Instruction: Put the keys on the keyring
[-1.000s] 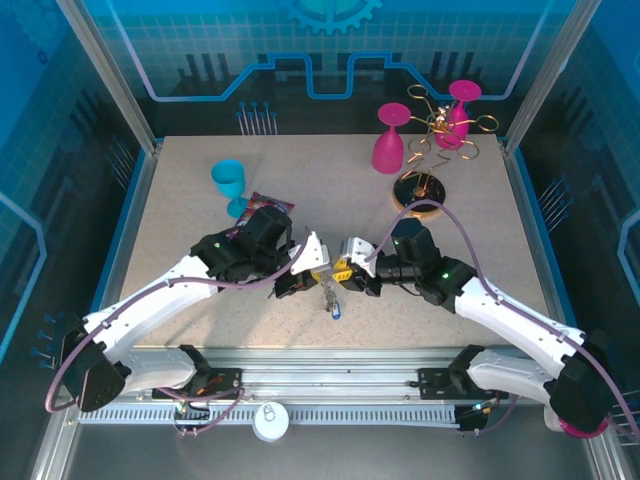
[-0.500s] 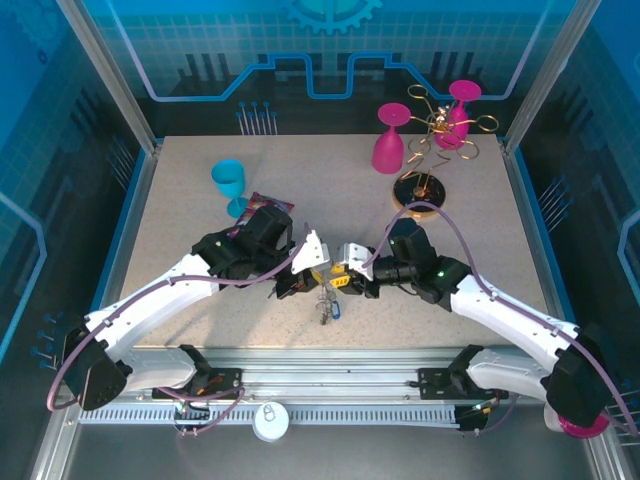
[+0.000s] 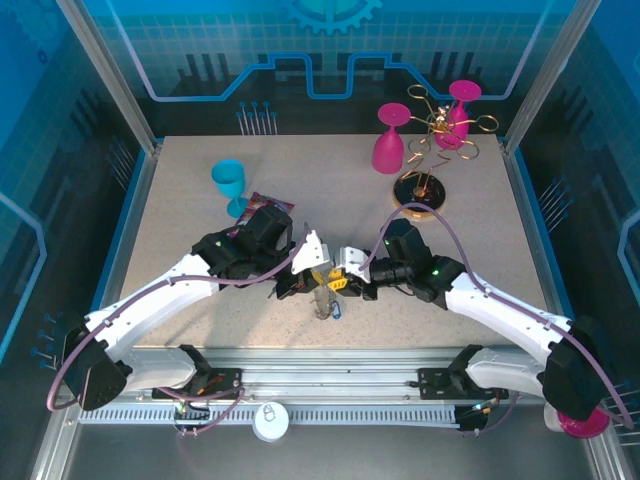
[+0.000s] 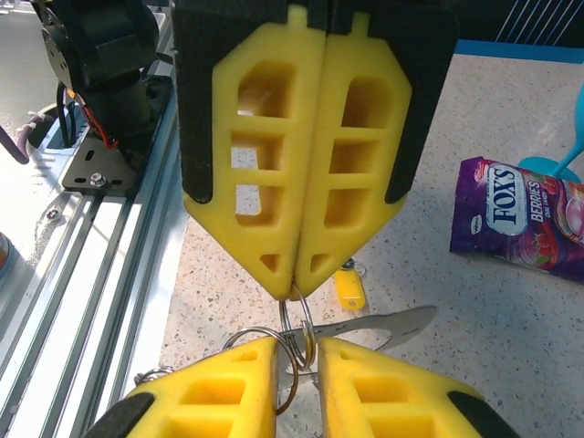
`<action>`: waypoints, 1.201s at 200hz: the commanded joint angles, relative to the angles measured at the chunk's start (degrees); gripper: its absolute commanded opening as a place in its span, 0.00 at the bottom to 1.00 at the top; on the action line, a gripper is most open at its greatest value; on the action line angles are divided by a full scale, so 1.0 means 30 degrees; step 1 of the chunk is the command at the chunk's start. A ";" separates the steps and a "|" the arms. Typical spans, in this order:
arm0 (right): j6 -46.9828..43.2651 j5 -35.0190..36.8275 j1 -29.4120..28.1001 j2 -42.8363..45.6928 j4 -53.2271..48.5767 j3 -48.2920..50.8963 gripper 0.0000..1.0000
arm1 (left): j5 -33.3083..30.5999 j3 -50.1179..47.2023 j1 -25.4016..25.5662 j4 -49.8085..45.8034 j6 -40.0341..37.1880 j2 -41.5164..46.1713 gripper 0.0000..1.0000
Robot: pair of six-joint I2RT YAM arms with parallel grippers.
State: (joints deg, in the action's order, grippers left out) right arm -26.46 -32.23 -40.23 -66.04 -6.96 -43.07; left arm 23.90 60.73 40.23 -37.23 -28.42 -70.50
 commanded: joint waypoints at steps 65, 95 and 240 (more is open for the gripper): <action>0.0267 -0.1433 -0.0331 -0.0455 0.0643 -0.0301 0.12 | 0.0935 0.0235 -0.0105 0.0220 -0.0106 -0.0028 0.00; 0.0482 -0.1866 -0.0305 -0.0461 0.0812 -0.0234 0.00 | 0.0733 0.0028 -0.0100 0.0425 -0.0080 0.0161 0.00; 0.2669 -0.3858 0.0123 -0.0090 0.2069 -0.0075 0.00 | 0.2055 -0.8161 -0.0900 1.0645 0.2868 0.5451 0.28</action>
State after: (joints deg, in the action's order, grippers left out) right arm -19.44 -41.21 -40.07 -67.09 -2.79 -42.94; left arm 26.61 37.60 37.76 -11.66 -22.28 -54.41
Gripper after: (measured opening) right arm 0.058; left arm 0.293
